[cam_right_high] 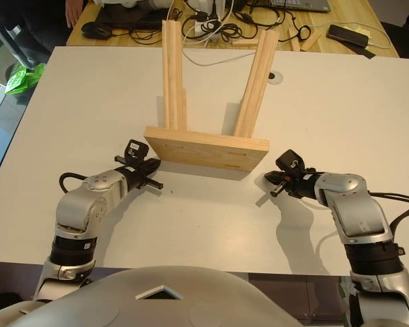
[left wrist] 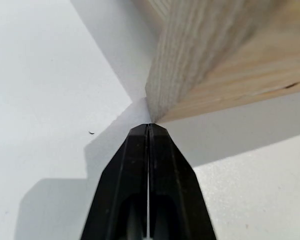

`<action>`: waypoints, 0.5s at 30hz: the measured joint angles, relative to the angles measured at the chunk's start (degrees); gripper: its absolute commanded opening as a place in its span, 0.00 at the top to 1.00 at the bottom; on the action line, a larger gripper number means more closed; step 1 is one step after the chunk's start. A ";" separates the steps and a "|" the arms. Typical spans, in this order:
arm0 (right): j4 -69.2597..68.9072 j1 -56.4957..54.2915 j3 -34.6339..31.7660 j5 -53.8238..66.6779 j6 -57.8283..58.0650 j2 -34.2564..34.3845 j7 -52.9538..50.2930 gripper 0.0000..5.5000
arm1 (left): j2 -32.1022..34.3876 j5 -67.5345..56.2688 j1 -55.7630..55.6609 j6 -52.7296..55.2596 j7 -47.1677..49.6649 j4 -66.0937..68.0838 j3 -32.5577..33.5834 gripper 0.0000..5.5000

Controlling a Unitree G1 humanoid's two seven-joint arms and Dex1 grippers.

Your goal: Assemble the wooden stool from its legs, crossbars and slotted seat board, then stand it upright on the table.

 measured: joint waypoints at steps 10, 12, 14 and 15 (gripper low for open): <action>-0.50 0.29 -0.74 0.31 1.68 -0.99 -1.24 1.00 | 0.20 3.38 -1.08 -1.02 2.95 1.29 -1.28 0.99; -0.45 0.23 -0.73 0.31 1.67 -0.95 -1.41 1.00 | -0.63 3.30 -1.07 -1.44 3.41 1.73 -0.60 0.99; -0.33 0.05 -0.67 0.31 1.67 -0.87 -1.70 1.00 | -2.67 3.02 -0.98 -2.06 4.29 2.50 0.72 0.99; -0.22 -0.02 -0.67 0.31 1.67 -0.83 -1.99 1.00 | -3.63 2.62 -0.97 -2.53 4.37 3.00 1.19 0.99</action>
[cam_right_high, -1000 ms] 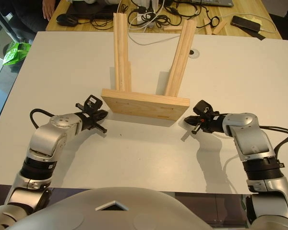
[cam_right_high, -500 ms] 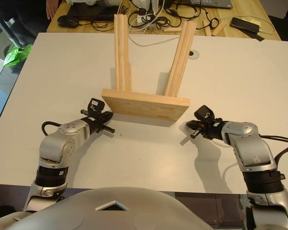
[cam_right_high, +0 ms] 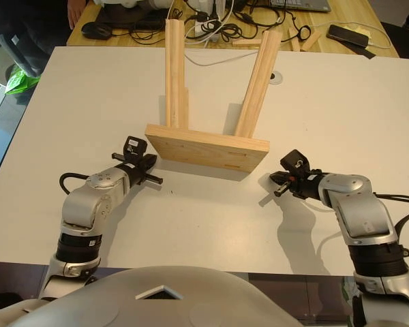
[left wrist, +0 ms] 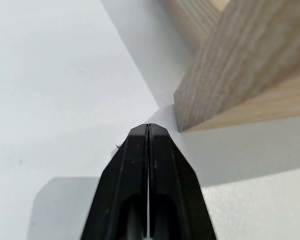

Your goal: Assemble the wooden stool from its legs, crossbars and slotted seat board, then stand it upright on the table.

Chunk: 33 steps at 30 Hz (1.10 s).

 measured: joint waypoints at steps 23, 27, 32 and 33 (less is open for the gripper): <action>6.44 -8.00 4.00 1.81 1.46 2.21 1.43 1.00 | -2.13 -1.51 0.37 -0.35 -1.08 0.45 0.36 0.99; 6.49 -8.37 2.54 5.14 5.24 3.46 2.03 1.00 | -3.65 -1.61 0.47 0.62 -0.46 -0.05 0.19 0.99; 6.55 -8.46 -1.27 8.47 11.17 6.09 -0.32 1.00 | -4.59 -1.64 0.94 1.22 0.03 -0.82 0.01 0.99; 6.55 -8.46 -1.84 8.78 11.86 6.48 -0.87 1.00 | -4.70 -1.64 1.02 1.32 0.03 -0.95 0.00 0.99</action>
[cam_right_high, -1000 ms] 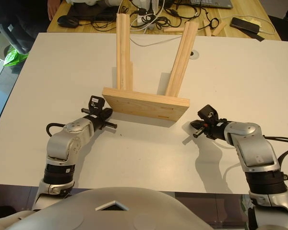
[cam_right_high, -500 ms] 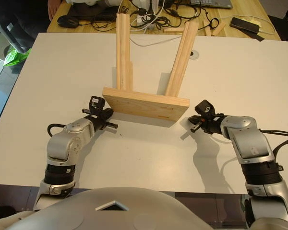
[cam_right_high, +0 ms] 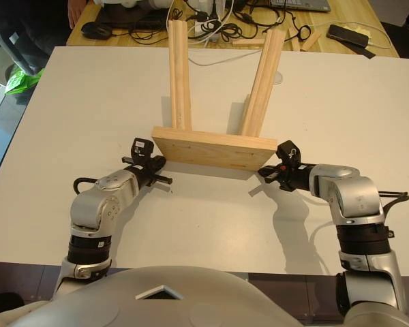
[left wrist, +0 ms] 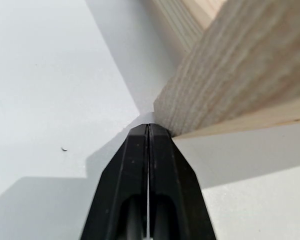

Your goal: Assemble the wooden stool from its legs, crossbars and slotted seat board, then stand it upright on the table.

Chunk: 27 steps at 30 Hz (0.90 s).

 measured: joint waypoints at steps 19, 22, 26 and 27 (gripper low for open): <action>2.02 -1.71 -0.41 0.81 0.51 1.48 -3.57 1.00 | -0.30 -0.14 0.12 0.37 -0.19 -0.23 0.01 0.99; 1.92 -2.15 -0.54 0.92 1.64 1.69 -3.88 1.00 | -0.19 -0.25 0.11 0.37 -0.24 -0.23 0.02 0.99; 1.68 -2.14 -0.67 0.97 1.70 1.84 -4.21 1.00 | 0.43 -0.85 0.11 0.48 -1.03 -0.24 0.06 0.99; 1.68 -2.10 -0.87 1.06 1.79 1.93 -4.24 1.00 | 0.68 -1.02 0.11 0.63 -1.39 -0.34 0.08 0.99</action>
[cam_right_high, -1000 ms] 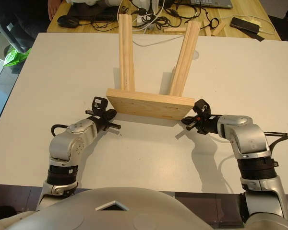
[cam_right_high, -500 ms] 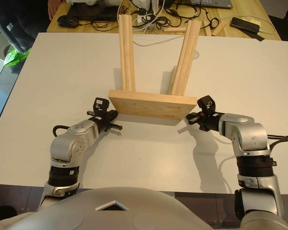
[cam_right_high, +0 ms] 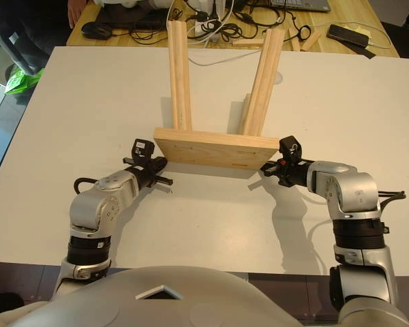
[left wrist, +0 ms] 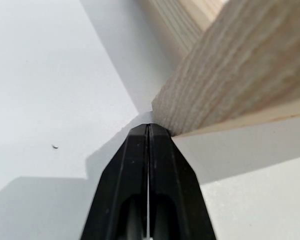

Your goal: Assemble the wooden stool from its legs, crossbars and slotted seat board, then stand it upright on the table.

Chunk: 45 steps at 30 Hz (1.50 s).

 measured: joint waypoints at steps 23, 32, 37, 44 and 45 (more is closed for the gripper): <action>-4.80 2.47 -8.14 6.72 2.76 3.98 0.46 1.00 | 5.64 -8.45 -0.96 5.42 -8.31 -2.06 7.03 0.99; -6.00 2.41 -9.30 8.72 2.29 4.79 0.84 1.00 | 6.01 -10.12 -1.70 5.45 -8.86 -2.22 9.92 0.99; -6.75 2.54 -9.87 9.42 2.12 4.79 1.05 1.00 | 6.01 -11.27 -3.00 5.46 -8.86 -3.15 11.54 0.99; -8.42 2.68 -11.79 12.27 1.85 5.10 1.33 1.00 | 6.01 -12.52 -3.18 5.56 -8.86 -4.04 13.47 0.99; -8.57 2.68 -12.16 12.78 1.75 5.17 1.34 1.00 | 6.01 -12.86 -3.18 5.73 -8.86 -4.07 13.81 0.99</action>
